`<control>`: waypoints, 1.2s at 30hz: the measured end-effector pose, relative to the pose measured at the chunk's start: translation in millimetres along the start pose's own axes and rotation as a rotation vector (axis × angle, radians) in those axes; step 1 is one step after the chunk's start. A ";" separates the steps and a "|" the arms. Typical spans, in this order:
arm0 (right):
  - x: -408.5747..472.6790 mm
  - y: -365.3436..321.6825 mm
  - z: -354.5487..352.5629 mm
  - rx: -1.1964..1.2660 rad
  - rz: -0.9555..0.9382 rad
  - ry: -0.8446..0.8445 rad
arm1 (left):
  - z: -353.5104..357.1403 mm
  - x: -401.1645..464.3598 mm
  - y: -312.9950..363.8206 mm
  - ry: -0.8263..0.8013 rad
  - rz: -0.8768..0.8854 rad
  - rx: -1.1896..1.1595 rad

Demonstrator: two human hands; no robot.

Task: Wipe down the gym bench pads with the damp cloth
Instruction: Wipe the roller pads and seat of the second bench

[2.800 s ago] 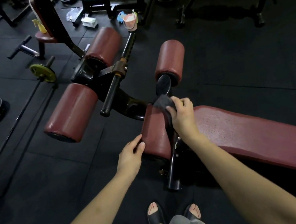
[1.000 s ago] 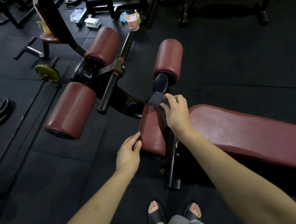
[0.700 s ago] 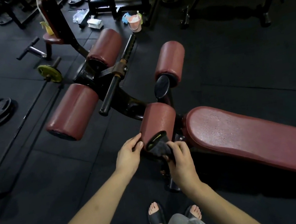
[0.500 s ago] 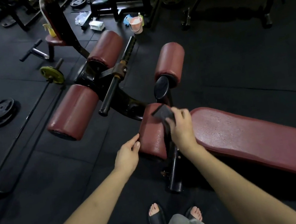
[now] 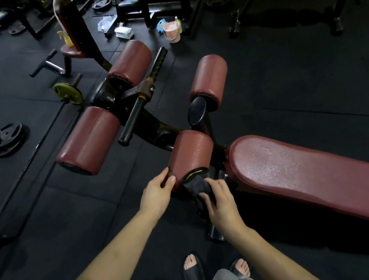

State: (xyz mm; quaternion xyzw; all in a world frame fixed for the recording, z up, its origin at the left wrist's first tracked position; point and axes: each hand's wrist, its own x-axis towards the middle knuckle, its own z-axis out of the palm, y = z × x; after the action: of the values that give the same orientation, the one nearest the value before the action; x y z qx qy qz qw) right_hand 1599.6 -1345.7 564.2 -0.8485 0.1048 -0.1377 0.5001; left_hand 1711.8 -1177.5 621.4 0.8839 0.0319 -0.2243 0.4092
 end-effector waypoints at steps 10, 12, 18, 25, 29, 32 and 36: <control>54.3 -39.4 -47.2 -0.012 0.059 -0.005 | -20.3 -25.9 23.7 0.029 0.082 0.071; 65.2 -54.2 -47.0 -0.002 0.048 0.036 | -33.8 -31.1 27.2 0.062 0.135 0.041; 94.9 -112.8 -20.2 0.002 -0.055 0.090 | -86.4 -28.8 39.2 0.241 0.314 -0.054; 123.5 -190.1 46.3 0.034 -0.113 0.269 | -191.5 -4.2 26.5 0.319 0.575 0.078; 143.2 -226.6 102.7 0.041 -0.114 0.373 | -256.8 33.6 -10.0 0.345 0.560 0.089; 161.9 -249.8 134.4 -0.044 -0.098 0.358 | -292.7 65.3 -43.5 0.295 0.522 0.087; 190.0 -271.2 166.3 -0.285 -0.125 0.368 | -323.2 102.0 -68.6 0.172 0.463 -0.016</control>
State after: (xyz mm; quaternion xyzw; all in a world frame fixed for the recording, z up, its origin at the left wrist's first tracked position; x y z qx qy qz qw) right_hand 1845.4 -1139.8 749.8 -0.8760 0.1598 -0.3045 0.3381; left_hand 1906.5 -906.6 712.1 0.8803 -0.1347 -0.0481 0.4523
